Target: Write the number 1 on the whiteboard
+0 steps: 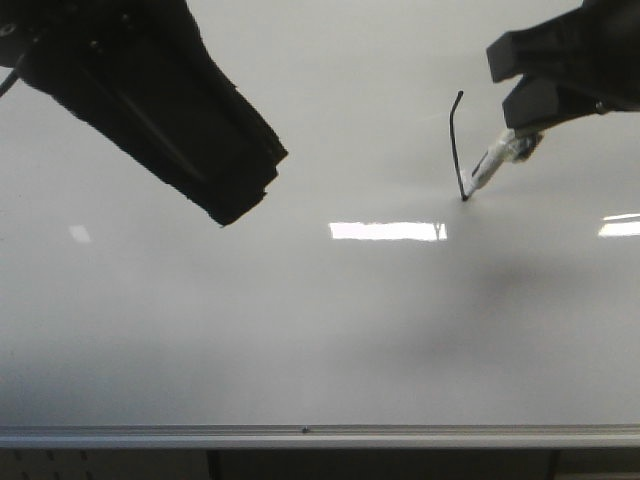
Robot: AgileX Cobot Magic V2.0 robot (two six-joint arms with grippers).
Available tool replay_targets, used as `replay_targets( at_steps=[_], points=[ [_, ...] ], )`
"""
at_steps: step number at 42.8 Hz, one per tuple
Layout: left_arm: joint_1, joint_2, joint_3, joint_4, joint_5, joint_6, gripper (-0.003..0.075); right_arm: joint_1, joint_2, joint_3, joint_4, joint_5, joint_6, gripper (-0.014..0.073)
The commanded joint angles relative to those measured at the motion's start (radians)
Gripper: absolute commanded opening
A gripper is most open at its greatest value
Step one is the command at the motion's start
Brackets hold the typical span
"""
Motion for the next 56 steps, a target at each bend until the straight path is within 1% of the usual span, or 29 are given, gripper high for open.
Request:
replay_targets(
  at_steps=[1,5,8,13,17,20,21,22,24,25,27,28,29,31,34,36,38,42,48,52,56],
  points=[
    [0.001,-0.03,-0.03,-0.053,0.006,-0.001,-0.002,-0.006,-0.018,0.003,-0.002,-0.054,-0.007,-0.0062],
    [0.001,-0.03,-0.03,-0.053,0.006,-0.001,-0.002,-0.006,-0.05,0.005,-0.002,-0.02,-0.007,-0.0062],
    [0.001,-0.03,-0.03,-0.053,0.006,-0.001,-0.002,-0.006,-0.119,-0.012,-0.002,0.033,-0.007,-0.0062],
    [0.001,-0.03,-0.03,-0.063,0.006,-0.001,-0.002,-0.006,-0.245,-0.091,0.004,0.246,-0.006,-0.0062],
    [0.001,-0.03,-0.03,-0.095,0.006,-0.001,-0.002,-0.006,-0.269,-0.18,0.003,0.454,-0.005,-0.0062],
    [0.001,-0.03,-0.032,-0.117,0.032,-0.001,-0.0016,-0.006,-0.26,-0.239,0.003,0.6,-0.003,-0.0062],
    [0.001,-0.03,-0.032,-0.121,0.047,-0.001,-0.0011,-0.006,-0.257,-0.252,0.003,0.623,-0.003,-0.0062],
    [0.001,-0.03,-0.034,-0.121,0.067,-0.001,0.0003,-0.006,-0.251,-0.264,0.003,0.67,-0.002,-0.0062],
    [0.001,-0.03,-0.039,-0.128,0.112,-0.001,0.0058,-0.006,-0.237,-0.293,0.003,0.765,0.004,-0.0062],
    [0.001,-0.03,-0.041,-0.135,0.137,-0.001,0.0096,-0.006,-0.23,-0.304,0.003,0.811,0.007,-0.0062],
    [-0.001,-0.032,-0.041,-0.137,0.137,-0.001,0.0179,-0.006,-0.214,-0.322,0.004,0.886,0.013,-0.0062],
    [-0.001,-0.032,-0.041,-0.137,0.137,-0.001,0.0234,-0.006,-0.205,-0.331,0.003,0.926,0.016,-0.0062],
    [-0.001,-0.032,-0.041,-0.137,0.137,-0.001,0.0277,-0.006,-0.2,-0.337,0.003,0.951,0.017,-0.0062],
    [-0.001,-0.036,-0.041,-0.137,0.137,-0.001,0.039,-0.006,-0.19,-0.342,-0.003,0.994,0.021,-0.0062],
    [-0.001,-0.044,-0.041,-0.118,0.137,-0.001,0.0516,-0.006,-0.186,-0.345,-0.032,1.012,0.033,-0.0062],
    [-0.001,-0.054,-0.041,-0.102,0.137,-0.001,0.0571,-0.006,-0.186,-0.345,-0.05,1.022,0.043,-0.0062],
    [-0.001,-0.064,-0.041,-0.096,0.134,-0.001,0.0594,-0.006,-0.186,-0.345,-0.056,1.033,0.049,-0.0062],
    [-0.001,-0.078,-0.041,-0.096,0.091,-0.001,0.0589,-0.006,-0.186,-0.345,-0.047,1.062,0.049,-0.0062],
    [-0.001,-0.08,-0.041,-0.098,0.005,0.009,0.0589,-0.006,-0.173,-0.345,0.02,1.139,0.049,-0.0062],
    [-0.001,-0.08,-0.041,-0.141,-0.022,0.064,0.0589,-0.006,-0.165,-0.345,0.061,1.172,0.046,-0.0062],
    [-0.001,-0.08,-0.041,-0.211,-0.033,0.158,0.0589,-0.006,-0.158,-0.349,0.104,1.195,0.03,-0.0062]
  ],
)
